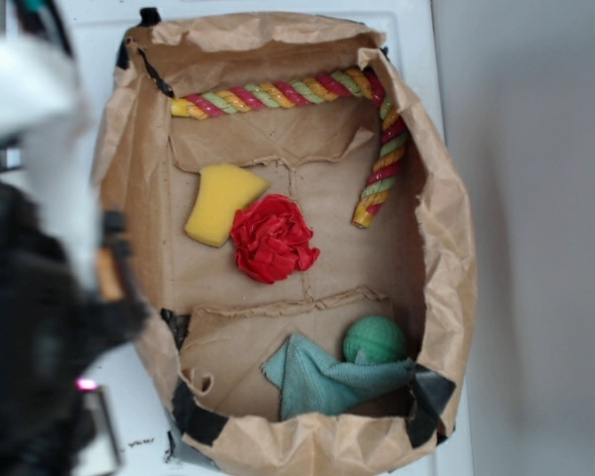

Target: Grab the blue cloth.

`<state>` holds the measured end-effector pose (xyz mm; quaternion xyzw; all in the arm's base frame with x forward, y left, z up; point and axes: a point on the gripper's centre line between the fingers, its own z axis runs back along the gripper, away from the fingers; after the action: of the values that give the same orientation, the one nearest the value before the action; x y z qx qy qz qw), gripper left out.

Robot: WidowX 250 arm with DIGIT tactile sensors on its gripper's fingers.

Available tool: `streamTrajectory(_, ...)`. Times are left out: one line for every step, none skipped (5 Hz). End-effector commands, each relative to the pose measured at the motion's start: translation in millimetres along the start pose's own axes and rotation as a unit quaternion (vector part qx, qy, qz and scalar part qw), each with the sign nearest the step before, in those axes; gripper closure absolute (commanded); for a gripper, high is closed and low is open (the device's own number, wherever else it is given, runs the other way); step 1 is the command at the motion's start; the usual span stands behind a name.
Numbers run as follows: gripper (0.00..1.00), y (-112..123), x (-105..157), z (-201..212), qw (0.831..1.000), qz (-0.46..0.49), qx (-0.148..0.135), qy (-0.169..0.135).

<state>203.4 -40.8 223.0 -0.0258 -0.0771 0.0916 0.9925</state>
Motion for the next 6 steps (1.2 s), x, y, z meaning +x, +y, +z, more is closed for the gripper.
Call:
streamTrajectory(0.0,35.9,52.5,-76.6,0.992,0.104,-0.068,0.012)
streamTrajectory(0.0,60.2,62.5,-107.8,0.989,0.13,-0.059,0.03)
streamTrajectory(0.0,63.3,67.9,-129.0,0.985,0.15,-0.074,0.047)
streamTrajectory(0.0,30.9,56.1,-144.7,0.984,0.134,-0.104,0.06)
streamTrajectory(0.0,-3.4,38.9,-141.2,0.982,0.081,-0.152,0.074)
streamTrajectory(0.0,-23.0,30.5,-132.6,0.984,0.047,-0.16,0.062)
